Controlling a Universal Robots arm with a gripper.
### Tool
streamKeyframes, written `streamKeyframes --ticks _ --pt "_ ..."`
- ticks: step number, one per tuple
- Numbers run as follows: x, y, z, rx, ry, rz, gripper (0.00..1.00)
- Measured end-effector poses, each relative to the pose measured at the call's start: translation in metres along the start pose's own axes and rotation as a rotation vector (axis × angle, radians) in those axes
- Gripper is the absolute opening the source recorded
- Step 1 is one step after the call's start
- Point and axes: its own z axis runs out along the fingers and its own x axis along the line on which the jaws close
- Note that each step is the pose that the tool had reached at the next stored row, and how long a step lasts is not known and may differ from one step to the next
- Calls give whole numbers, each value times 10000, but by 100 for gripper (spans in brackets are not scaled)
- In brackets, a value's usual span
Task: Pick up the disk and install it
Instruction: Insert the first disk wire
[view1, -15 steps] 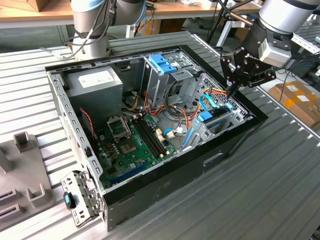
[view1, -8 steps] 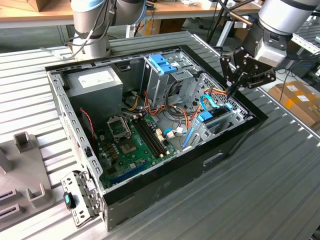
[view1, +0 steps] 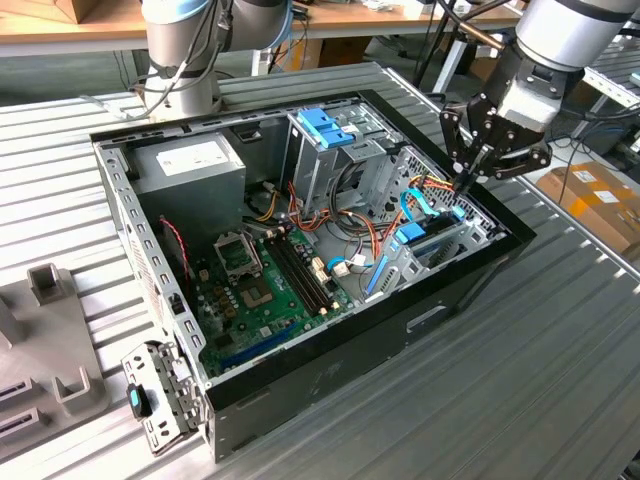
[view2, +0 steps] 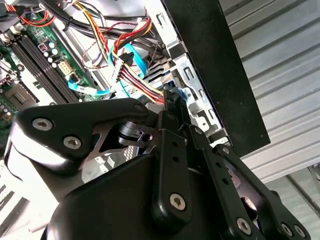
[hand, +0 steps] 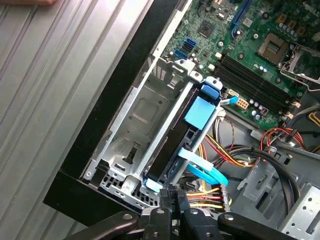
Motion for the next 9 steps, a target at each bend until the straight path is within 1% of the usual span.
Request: streamKeyframes --ticks 1,4,8,9 --pt "0 0 1 1 4 53 16" --pt "0 0 4 6 48 654 16" --pt "0 1 8 16 134 1813 16" --pt "0 1 9 17 148 1997 16"
